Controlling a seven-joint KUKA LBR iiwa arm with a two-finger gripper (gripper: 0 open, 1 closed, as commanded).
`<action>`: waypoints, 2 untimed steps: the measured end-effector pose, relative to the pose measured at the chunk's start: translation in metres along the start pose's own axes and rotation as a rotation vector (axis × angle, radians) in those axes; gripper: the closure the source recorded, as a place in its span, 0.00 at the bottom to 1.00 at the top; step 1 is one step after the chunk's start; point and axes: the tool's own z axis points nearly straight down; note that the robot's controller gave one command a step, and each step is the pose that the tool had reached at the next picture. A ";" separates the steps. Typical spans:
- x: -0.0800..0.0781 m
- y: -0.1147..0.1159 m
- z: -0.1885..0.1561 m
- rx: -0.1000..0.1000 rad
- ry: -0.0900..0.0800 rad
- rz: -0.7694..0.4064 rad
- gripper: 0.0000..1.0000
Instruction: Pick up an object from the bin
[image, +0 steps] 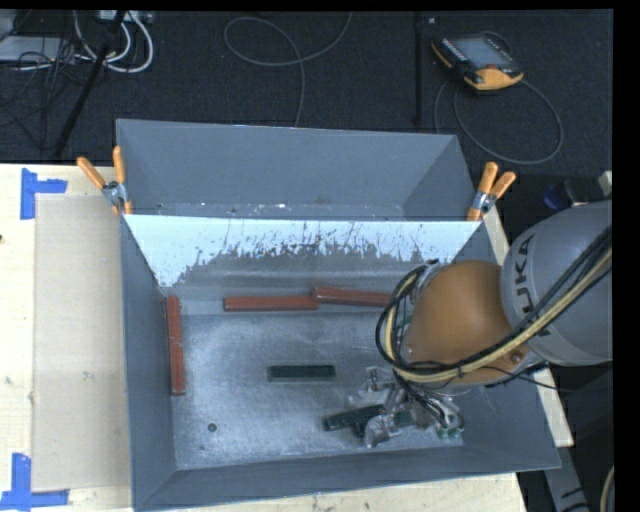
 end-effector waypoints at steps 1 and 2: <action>0.000 0.000 -0.014 0.000 0.000 0.000 1.00; -0.001 0.000 -0.025 0.001 -0.002 0.000 1.00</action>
Offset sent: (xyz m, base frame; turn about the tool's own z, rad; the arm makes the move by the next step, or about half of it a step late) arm -0.0001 0.0001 0.0061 0.0000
